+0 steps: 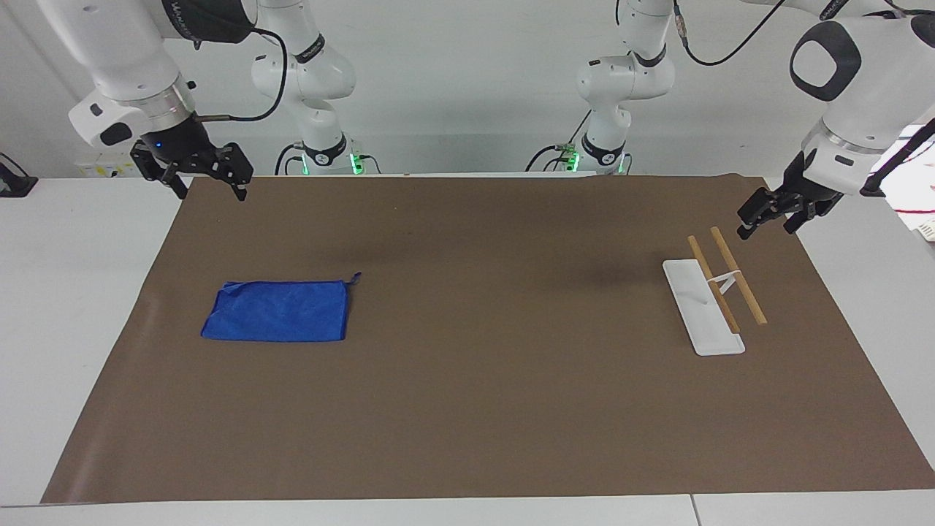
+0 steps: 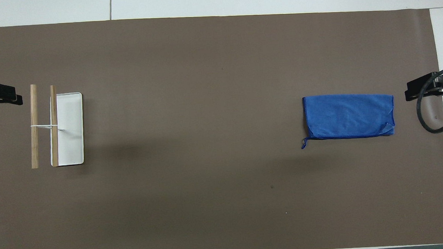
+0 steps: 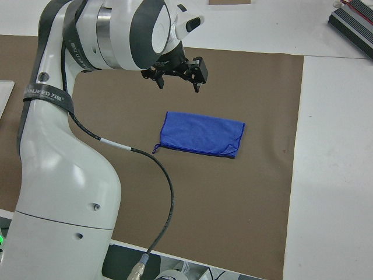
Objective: Right arm passes towel to left arm to hang
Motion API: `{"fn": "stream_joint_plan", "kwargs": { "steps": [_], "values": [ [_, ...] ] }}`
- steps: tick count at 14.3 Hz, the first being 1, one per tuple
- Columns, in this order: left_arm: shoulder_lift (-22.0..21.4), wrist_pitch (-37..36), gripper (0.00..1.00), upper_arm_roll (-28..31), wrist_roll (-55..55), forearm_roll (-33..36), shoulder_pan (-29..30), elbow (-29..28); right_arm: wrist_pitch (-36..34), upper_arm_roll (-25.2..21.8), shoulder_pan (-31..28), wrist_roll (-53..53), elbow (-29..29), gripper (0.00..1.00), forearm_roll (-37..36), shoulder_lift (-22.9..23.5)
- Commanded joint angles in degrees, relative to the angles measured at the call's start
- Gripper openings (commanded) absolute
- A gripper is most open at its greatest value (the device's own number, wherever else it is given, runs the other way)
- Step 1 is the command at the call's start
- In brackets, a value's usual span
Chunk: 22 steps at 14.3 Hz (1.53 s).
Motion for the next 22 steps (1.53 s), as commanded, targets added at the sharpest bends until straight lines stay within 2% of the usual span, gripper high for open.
{"fn": "stream_joint_plan", "kwargs": {
  "steps": [1, 6, 8, 11, 12, 14, 16, 19, 22],
  "values": [
    [-1.58, 0.43, 1.00, 0.21, 0.01, 1.22, -0.39, -1.61, 0.77, 0.12, -0.43, 0.38, 0.04, 1.00, 1.02, 0.09],
    [-1.58, 0.43, 1.00, 0.21, 0.01, 1.22, -0.39, -1.61, 2.08, 0.12, -0.43, 0.83, -0.31, 1.00, 1.02, 0.09],
    [-1.58, 0.43, 1.00, 0.21, 0.01, 1.22, -0.39, -1.61, 6.20, 0.12, -0.43, 0.56, -5.99, 1.00, 1.02, -2.27],
    [-1.58, 0.43, 1.00, 0.21, 0.01, 1.22, -0.39, -1.61, 9.01, 0.21, 0.44, 1.35, -8.30, 1.00, 1.02, -3.16],
    [-1.58, 0.43, 1.00, 0.21, 0.01, 1.22, -0.39, -1.61, 10.51, 0.21, 0.53, 1.88, -10.92, 1.00, 1.02, -3.77],
    [-1.58, 0.43, 1.00, 0.21, 0.01, 1.22, -0.39, -1.61, 15.77, 0.21, 0.79, 1.97, -16.37, 1.00, 1.02, -5.09],
    [-1.58, 0.43, 1.00, 0.21, 0.01, 1.22, -0.39, -1.61, 20.60, 0.30, 1.23, 0.92, -20.51, 1.00, 0.93, -4.40],
    [-1.58, 0.43, 1.00, 0.21, 0.01, 1.22, -0.39, -1.61, 35.79, 0.30, 1.15, 0.92, -31.92, 1.00, 0.93, -3.69],
    [-1.58, 0.43, 1.00, 0.21, 0.01, 1.22, -0.39, -1.61, 45.91, 0.21, -0.08, 0.30, -38.36, 1.00, 1.02, -1.07]
  ]
}}
